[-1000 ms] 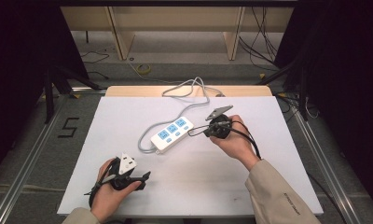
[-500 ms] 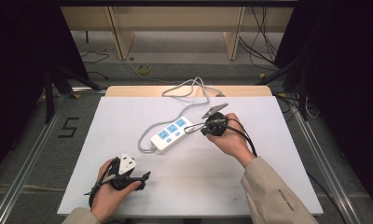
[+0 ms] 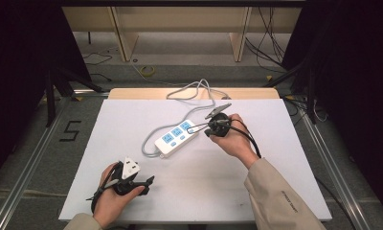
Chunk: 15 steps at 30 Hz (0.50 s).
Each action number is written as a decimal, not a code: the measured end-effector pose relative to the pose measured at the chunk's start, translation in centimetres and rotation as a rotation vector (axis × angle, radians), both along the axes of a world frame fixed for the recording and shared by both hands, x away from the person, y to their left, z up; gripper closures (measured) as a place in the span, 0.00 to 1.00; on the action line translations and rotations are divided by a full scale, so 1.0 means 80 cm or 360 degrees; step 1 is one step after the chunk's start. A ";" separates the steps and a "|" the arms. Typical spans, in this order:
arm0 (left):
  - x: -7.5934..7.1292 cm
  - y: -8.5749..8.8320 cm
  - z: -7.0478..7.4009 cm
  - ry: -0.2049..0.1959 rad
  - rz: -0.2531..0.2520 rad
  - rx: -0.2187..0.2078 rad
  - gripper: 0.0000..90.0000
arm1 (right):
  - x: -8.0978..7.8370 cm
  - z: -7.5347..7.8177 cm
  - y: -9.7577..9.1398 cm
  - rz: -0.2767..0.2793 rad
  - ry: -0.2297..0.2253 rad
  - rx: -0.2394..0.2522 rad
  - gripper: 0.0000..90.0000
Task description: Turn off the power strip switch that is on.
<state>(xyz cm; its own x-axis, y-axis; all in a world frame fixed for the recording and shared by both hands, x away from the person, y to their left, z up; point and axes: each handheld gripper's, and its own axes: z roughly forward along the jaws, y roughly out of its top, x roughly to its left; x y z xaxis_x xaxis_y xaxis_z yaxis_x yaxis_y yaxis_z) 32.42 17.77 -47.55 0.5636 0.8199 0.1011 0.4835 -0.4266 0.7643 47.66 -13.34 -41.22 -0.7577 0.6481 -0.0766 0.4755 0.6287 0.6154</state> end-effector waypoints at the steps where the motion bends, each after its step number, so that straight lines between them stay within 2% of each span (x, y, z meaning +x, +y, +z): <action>1: 0.000 0.000 0.000 0.0000 -0.0001 0.0001 0.25 | 0.001 0.000 0.000 -0.0005 0.0006 -0.0001 1.00; 15: 0.000 0.000 0.000 -0.0001 0.0006 -0.0006 0.25 | 0.010 -0.001 0.006 -0.0011 0.0015 0.0001 1.00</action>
